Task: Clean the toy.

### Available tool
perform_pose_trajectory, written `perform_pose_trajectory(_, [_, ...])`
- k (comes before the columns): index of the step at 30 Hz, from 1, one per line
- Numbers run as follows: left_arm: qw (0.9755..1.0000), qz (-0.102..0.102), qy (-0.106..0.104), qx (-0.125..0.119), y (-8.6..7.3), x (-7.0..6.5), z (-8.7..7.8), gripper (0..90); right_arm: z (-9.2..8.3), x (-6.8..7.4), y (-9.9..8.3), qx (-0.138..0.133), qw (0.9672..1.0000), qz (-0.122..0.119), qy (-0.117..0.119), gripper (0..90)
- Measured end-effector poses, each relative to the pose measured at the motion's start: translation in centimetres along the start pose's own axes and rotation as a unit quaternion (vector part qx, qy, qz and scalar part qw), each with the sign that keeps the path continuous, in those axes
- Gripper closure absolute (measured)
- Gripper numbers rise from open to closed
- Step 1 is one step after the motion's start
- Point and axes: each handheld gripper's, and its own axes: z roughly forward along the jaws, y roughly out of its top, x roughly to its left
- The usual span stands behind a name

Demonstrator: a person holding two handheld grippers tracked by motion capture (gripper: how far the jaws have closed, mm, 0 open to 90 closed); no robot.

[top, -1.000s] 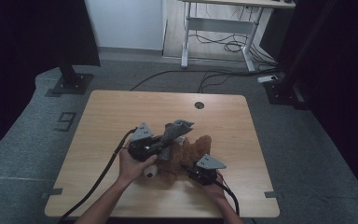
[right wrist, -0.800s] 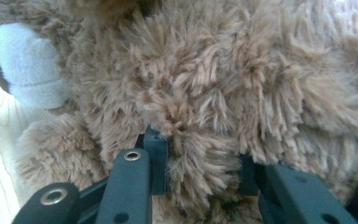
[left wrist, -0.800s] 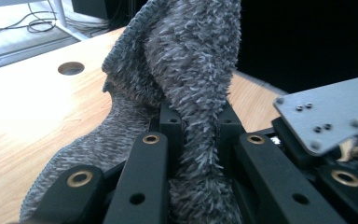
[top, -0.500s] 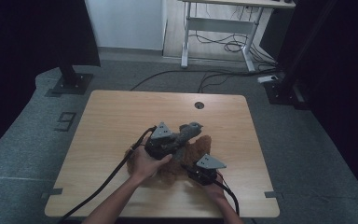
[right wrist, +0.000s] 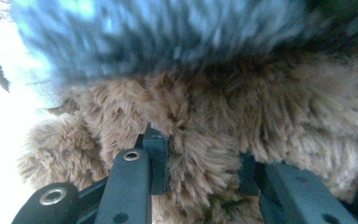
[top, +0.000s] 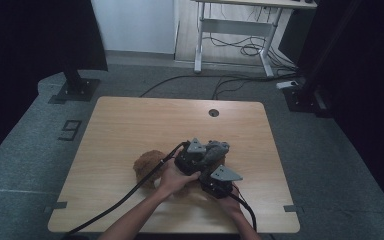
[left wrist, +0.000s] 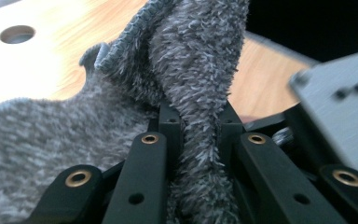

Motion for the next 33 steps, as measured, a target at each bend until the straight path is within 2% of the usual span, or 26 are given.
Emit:
perform_pose_trajectory(2, [0.9997, 0.015, 0.018, 0.008, -0.2, -0.3, -0.3, 78.5, 0.0, 0.0, 0.0, 0.000, 1.0000, 0.001, -0.001, 65.0])
perform_pose_trajectory(4, [0.9993, 0.026, 0.023, 0.017, -0.5, -0.4, -0.7, 78.6, 0.0, 0.0, 0.0, 0.000, 1.0000, 0.000, -0.001, 65.0])
perform_pose_trajectory(6, [0.9992, 0.029, 0.023, 0.017, -1.1, -0.3, -1.3, 78.8, 0.0, 0.0, 0.0, 0.000, 1.0000, -0.001, 0.000, 64.9])
perform_pose_trajectory(11, [0.9998, 0.011, 0.018, 0.002, -2.6, 0.4, -3.1, 79.1, -0.1, 0.0, 0.0, 0.000, 1.0000, 0.001, 0.001, 64.9])
perform_pose_trajectory(16, [0.9993, 0.010, 0.035, -0.004, -3.9, 1.0, -4.8, 79.1, 0.0, -0.1, 0.0, -0.002, 1.0000, 0.004, 0.001, 64.8])
perform_pose_trajectory(18, [0.9987, 0.007, 0.050, -0.008, -4.3, 1.4, -5.4, 79.2, 0.0, -0.1, 0.0, -0.002, 1.0000, 0.004, 0.001, 64.8])
perform_pose_trajectory(24, [0.9975, -0.016, 0.066, -0.017, -5.7, 3.6, -7.5, 79.3, 0.0, -0.2, 0.0, -0.004, 1.0000, 0.005, 0.002, 64.7])
perform_pose_trajectory(29, [0.9961, -0.030, 0.077, -0.032, -6.2, 4.4, -9.1, 79.3, 0.0, -0.1, 0.0, -0.005, 1.0000, 0.003, 0.002, 64.7])
perform_pose_trajectory(31, [0.9948, -0.030, 0.089, -0.038, -6.1, 4.3, -9.5, 79.2, 0.0, -0.1, 0.0, -0.005, 1.0000, 0.003, 0.002, 64.7])
perform_pose_trajectory(33, [0.9946, -0.033, 0.086, -0.049, -5.8, 4.1, -9.8, 79.1, 0.0, -0.2, 0.0, -0.003, 1.0000, 0.005, 0.004, 64.7])
